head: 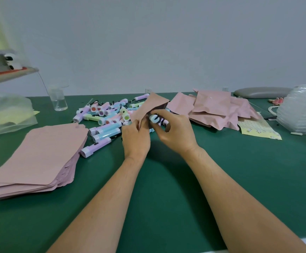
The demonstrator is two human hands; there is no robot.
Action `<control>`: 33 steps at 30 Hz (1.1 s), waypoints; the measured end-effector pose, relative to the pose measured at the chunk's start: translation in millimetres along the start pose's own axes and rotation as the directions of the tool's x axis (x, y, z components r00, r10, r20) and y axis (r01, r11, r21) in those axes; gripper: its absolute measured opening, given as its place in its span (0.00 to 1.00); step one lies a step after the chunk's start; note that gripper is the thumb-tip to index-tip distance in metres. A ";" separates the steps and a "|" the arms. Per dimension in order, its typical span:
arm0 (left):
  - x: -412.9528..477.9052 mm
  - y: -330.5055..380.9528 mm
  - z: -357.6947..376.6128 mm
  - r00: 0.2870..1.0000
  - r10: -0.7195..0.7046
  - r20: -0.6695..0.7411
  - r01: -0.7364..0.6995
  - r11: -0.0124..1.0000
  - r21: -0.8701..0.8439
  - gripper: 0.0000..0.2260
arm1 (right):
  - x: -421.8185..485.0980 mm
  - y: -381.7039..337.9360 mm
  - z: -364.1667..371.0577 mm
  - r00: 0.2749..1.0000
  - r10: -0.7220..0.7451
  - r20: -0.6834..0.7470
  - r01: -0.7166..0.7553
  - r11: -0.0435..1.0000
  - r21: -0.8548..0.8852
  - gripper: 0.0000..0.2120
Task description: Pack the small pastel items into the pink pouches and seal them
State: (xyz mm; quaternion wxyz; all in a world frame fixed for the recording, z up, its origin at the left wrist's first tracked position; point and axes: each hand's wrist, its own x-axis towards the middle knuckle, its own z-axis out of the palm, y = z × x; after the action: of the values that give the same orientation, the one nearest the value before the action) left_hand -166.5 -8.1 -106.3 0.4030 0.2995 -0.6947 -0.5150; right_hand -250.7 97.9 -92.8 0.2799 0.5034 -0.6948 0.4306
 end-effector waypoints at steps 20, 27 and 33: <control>-6.1 9.5 -4.5 0.998 0.040 0.044 -0.041 0.999 0.003 0.23 | 3.7 -3.1 -11.3 0.897 0.096 0.432 -0.017 0.983 -0.184 0.11; -5.3 8.8 -4.4 0.998 0.002 0.065 -0.001 1.000 -0.019 0.21 | 2.8 -5.6 -13.0 0.967 0.010 0.253 0.007 0.998 -0.067 0.21; -6.4 10.5 -6.5 0.993 -0.019 0.113 0.022 0.999 -0.028 0.17 | 3.1 -11.4 -11.7 0.998 -0.032 0.053 0.029 0.998 0.059 0.09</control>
State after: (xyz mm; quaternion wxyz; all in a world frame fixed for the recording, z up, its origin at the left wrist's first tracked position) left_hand -157.7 -2.8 -96.9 0.3621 0.2712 -0.7058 -0.5451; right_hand -241.6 105.4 -81.2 0.2529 0.5333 -0.6815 0.4326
